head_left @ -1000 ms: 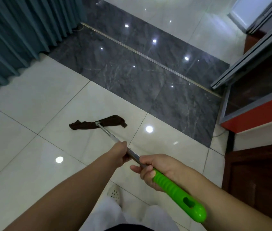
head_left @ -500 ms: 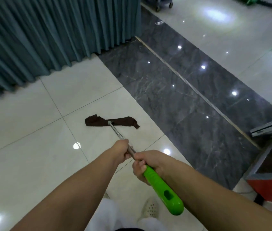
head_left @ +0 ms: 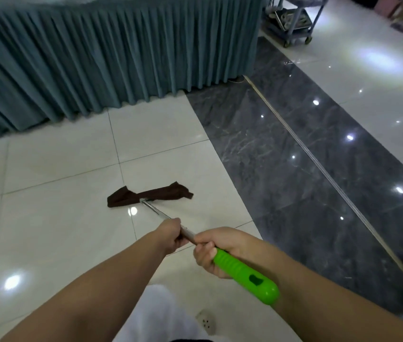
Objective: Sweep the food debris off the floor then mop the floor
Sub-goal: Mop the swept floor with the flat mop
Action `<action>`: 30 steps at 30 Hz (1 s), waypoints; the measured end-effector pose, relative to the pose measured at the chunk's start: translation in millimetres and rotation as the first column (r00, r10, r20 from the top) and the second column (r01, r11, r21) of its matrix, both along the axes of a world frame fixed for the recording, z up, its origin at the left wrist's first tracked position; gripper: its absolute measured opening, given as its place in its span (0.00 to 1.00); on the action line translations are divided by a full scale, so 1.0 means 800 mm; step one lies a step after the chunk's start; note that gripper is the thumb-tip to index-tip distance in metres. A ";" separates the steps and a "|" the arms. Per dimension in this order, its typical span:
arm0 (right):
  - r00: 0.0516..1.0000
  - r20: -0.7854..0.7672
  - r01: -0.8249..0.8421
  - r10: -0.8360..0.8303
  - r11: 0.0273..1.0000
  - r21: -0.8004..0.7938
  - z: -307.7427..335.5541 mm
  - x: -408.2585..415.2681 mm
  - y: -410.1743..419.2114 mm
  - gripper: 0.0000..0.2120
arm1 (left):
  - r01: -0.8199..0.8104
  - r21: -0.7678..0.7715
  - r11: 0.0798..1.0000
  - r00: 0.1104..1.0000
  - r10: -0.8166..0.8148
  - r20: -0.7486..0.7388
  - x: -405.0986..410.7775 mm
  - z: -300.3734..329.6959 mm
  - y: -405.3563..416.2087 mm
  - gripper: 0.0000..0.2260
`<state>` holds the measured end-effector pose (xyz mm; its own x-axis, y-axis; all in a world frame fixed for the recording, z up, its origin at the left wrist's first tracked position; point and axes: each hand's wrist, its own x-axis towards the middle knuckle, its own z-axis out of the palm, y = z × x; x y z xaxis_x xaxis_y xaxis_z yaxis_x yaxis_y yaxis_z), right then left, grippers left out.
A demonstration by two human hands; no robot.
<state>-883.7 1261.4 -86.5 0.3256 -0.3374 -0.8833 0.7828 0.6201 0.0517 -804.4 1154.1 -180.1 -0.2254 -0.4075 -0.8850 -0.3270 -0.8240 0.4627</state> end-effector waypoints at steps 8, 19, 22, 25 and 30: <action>0.990 -0.063 -0.129 0.126 0.991 -0.041 0.011 -0.009 0.017 0.09 | -0.083 -0.056 0.995 0.996 0.084 0.009 0.004 0.002 0.023 0.11; 0.986 -0.079 -0.150 0.147 0.988 -0.029 0.014 -0.019 0.007 0.09 | -0.148 0.015 0.989 0.986 0.148 -0.073 -0.008 0.001 0.022 0.09; 0.988 -0.050 -0.143 0.143 0.990 0.000 0.008 -0.009 -0.012 0.11 | -0.169 0.026 0.985 0.983 0.171 -0.072 0.000 0.000 0.009 0.10; 0.989 -0.046 -0.140 0.140 0.990 0.004 0.004 -0.002 -0.037 0.12 | -0.212 0.027 0.977 0.974 0.214 -0.078 0.005 -0.005 -0.014 0.12; 0.981 -0.083 -0.175 0.175 0.985 0.006 0.002 -0.002 -0.091 0.14 | -0.244 0.035 0.969 0.966 0.246 -0.084 0.007 -0.012 -0.068 0.13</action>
<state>-885.1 1188.9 -85.2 0.3057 -0.2825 -0.9092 0.6638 0.7479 -0.0092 -799.0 1099.7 -189.7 -0.1982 -0.4382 -0.8767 -0.0733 -0.8853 0.4591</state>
